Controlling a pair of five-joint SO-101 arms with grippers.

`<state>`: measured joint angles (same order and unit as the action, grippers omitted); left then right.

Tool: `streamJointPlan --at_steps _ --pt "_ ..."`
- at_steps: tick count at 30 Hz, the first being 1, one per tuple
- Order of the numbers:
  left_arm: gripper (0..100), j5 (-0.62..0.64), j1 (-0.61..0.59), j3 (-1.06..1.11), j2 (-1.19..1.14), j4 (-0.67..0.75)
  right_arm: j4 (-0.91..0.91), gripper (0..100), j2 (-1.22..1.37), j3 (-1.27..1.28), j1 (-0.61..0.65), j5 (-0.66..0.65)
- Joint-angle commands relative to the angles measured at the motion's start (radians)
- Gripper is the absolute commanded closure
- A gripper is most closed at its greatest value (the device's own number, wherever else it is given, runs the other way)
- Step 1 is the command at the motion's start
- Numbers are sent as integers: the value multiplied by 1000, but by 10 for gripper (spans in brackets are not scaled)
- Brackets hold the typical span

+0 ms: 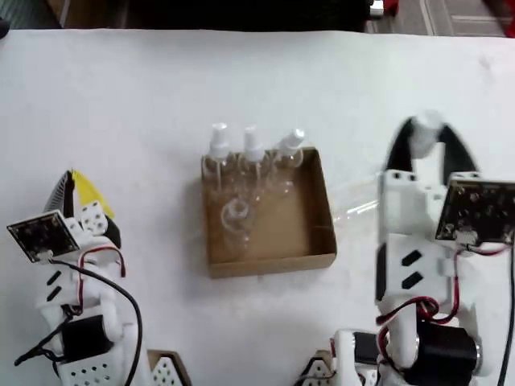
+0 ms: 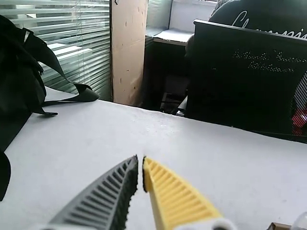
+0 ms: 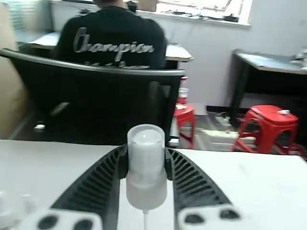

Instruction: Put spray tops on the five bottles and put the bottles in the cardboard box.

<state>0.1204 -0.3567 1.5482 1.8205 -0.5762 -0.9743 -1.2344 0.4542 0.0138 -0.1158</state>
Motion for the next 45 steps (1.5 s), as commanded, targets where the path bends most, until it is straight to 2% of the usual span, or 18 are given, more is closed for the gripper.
streamJointPlan --at_steps 1,6,10,15,20,27,45 --pt "976 -11 8 -9 12 11 -61 982 -28 -109 243 38" --pt "976 -11 8 -9 12 12 1 982 -88 -147 627 37" --pt "976 -11 8 -8 12 29 125 982 -24 -94 734 37" --pt "976 -11 8 -8 12 28 269 982 84 44 756 37" --pt "976 -11 8 -8 12 28 392 982 65 183 753 35" --pt "976 -11 8 -8 12 31 498 982 -22 394 751 -83" --pt "976 -11 8 -8 12 31 615 982 -47 514 693 -101"
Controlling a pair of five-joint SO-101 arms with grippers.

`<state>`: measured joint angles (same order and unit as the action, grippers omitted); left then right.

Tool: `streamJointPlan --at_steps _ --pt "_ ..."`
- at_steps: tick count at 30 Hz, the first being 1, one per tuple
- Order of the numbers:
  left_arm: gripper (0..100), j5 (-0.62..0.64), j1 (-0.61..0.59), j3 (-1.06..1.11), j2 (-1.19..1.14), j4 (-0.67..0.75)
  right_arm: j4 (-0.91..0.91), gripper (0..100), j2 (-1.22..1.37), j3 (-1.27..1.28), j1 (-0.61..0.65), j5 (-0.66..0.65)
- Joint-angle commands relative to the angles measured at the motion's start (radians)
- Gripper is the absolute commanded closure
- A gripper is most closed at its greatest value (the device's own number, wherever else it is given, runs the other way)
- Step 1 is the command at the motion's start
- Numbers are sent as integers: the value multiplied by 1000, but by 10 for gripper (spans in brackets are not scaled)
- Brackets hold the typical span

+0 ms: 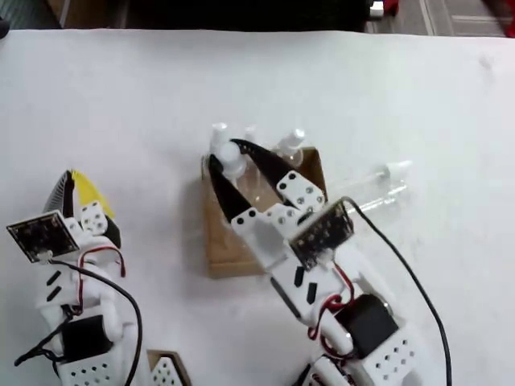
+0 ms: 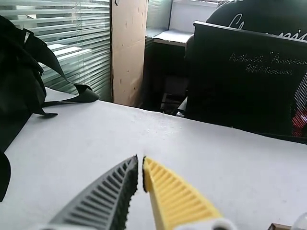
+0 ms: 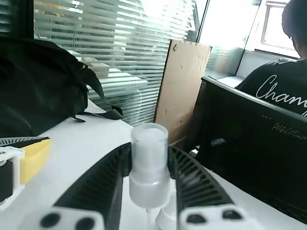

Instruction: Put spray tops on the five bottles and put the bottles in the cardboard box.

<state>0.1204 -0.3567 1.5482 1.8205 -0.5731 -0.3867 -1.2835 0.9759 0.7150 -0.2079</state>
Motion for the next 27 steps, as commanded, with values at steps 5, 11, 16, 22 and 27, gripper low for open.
streamJointPlan --at_steps 5,11,16,22,27 --pt "976 -11 8 -8 12 28 27 982 10 3 -5 -9" --pt "976 -11 8 -8 12 28 133 982 1 127 -10 -9" --pt "976 -11 10 -8 12 28 131 982 1 140 -4 -9" --pt "976 -11 10 -8 12 28 51 980 1 141 -5 -9" --pt "976 -11 10 -8 12 29 10 913 1 141 -5 -9"
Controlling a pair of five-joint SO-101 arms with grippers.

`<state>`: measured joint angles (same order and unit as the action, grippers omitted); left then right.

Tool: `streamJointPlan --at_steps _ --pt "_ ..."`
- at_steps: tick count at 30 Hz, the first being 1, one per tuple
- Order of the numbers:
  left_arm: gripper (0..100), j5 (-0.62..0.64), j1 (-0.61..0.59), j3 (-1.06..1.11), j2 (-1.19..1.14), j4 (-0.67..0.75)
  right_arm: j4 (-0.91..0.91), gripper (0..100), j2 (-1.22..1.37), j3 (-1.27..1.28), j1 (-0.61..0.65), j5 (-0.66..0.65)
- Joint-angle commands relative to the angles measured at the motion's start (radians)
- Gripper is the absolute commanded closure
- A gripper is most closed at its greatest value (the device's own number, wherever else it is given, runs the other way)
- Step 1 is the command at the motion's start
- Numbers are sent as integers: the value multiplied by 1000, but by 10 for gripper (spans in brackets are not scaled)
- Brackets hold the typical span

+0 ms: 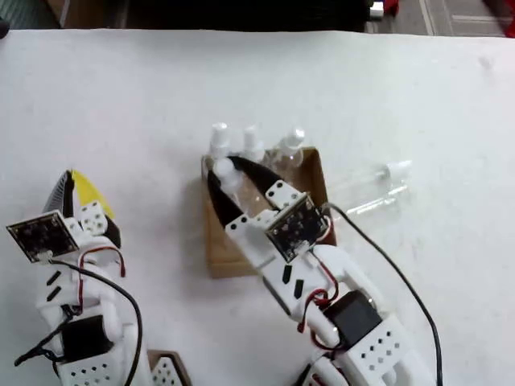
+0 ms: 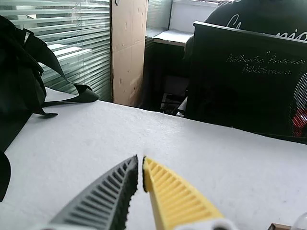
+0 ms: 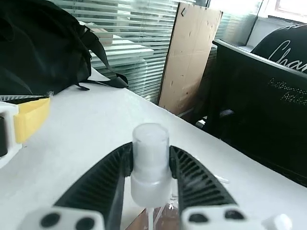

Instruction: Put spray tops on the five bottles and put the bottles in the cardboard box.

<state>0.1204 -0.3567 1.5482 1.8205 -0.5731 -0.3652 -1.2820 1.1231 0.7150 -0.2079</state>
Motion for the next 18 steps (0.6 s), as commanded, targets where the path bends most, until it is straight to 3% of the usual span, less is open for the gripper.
streamJointPlan --at_steps 1,18 --pt "976 -11 10 -8 12 29 -12 897 -1 -6 -4 -9" --pt "976 -11 10 -8 12 28 -35 868 -12 -29 -15 -9"
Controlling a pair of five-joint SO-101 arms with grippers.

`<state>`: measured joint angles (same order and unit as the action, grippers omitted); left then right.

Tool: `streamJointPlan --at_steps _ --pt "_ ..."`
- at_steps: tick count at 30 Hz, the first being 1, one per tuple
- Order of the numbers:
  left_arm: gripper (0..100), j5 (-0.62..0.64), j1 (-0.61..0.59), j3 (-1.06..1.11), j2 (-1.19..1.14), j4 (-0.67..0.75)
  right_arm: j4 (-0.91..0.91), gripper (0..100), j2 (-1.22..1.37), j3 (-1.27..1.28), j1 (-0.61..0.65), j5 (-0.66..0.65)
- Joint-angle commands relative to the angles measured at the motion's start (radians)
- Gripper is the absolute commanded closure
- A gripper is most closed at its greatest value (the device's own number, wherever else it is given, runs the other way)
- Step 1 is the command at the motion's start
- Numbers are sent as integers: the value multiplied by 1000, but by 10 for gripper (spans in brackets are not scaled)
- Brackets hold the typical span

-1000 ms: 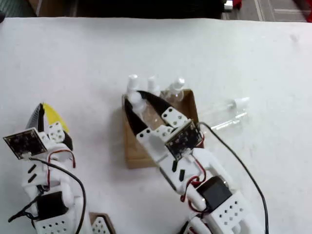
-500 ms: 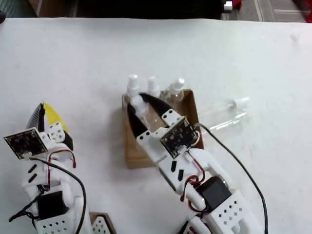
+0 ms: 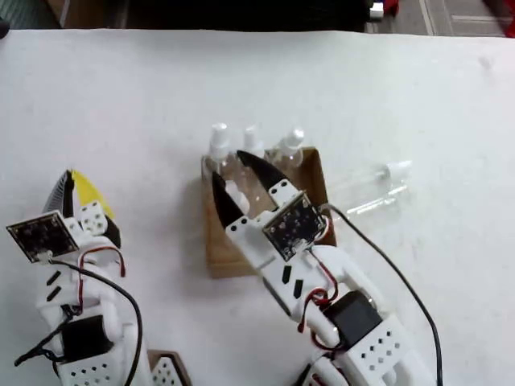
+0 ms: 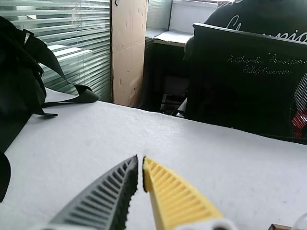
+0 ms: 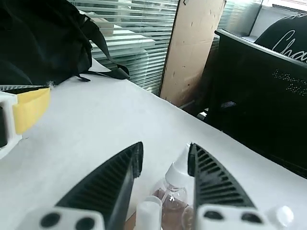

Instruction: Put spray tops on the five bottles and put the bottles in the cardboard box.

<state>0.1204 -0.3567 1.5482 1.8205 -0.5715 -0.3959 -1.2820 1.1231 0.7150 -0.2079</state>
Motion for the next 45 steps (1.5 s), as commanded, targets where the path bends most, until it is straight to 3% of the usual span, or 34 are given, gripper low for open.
streamJointPlan --at_steps 1,7,15,22,28,32,40,45 --pt "976 -11 10 -8 12 25 -21 868 -24 -46 -31 -9" --pt "976 -11 10 -8 12 25 -239 871 -53 -304 -300 94" --pt "976 -11 10 -6 12 20 -472 872 205 -548 -627 -115" --pt "976 -11 8 6 12 28 -492 872 397 -551 -848 -275" --pt "976 -64 15 15 12 51 -409 872 731 -606 -1063 -350" --pt "976 -66 15 15 12 51 -380 872 966 -695 -1084 -350" --pt "976 -66 15 15 12 51 -394 872 1182 -896 -937 -350" --pt "976 -68 15 15 12 51 -390 873 1328 -968 -923 -350"
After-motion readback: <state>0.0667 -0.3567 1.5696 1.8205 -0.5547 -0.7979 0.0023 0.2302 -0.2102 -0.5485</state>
